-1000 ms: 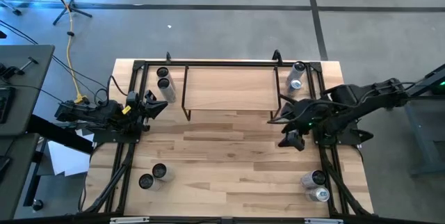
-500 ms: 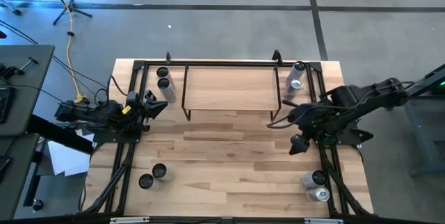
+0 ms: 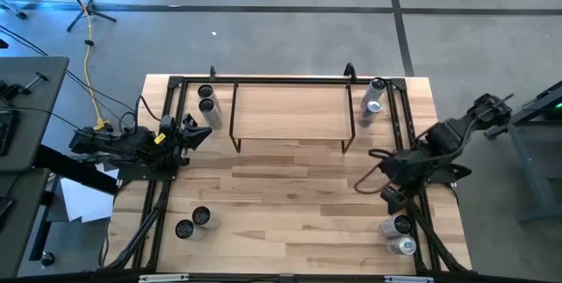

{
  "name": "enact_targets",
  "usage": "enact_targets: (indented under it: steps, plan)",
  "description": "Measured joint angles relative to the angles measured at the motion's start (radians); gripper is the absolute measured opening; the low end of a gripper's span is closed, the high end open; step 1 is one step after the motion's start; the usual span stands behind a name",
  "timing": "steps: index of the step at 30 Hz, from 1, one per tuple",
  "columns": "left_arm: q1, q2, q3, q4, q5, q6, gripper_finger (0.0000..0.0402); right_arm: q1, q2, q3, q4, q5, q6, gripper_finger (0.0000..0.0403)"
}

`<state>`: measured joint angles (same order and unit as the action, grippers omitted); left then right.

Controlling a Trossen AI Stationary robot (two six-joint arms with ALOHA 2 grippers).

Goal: Place canned beverage on shelf
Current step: Put the right white pink soda can on the shelf

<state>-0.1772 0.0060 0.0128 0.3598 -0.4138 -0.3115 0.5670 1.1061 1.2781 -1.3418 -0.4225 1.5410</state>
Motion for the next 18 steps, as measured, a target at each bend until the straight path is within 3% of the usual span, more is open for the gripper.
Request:
enact_targets:
  steps: [6,10,15,18]
  plan:
    - [0.0,0.0,0.0,0.0,-0.001,-0.001,0.0003,0.122,0.0,0.0,0.033,0.007,0.184,0.0392]
    - [0.0,0.0,0.0,0.0,-0.001,0.0,0.0003,0.193,0.0,0.0,0.087,0.082,0.279,0.0392]
    - [0.0,0.0,0.0,0.0,-0.001,-0.001,0.0003,0.265,0.014,0.0,0.125,0.19,0.303,0.0392]
    - [0.0,0.0,0.0,0.0,-0.001,-0.001,0.0003,0.308,0.048,0.0,0.111,0.194,0.31,0.0392]
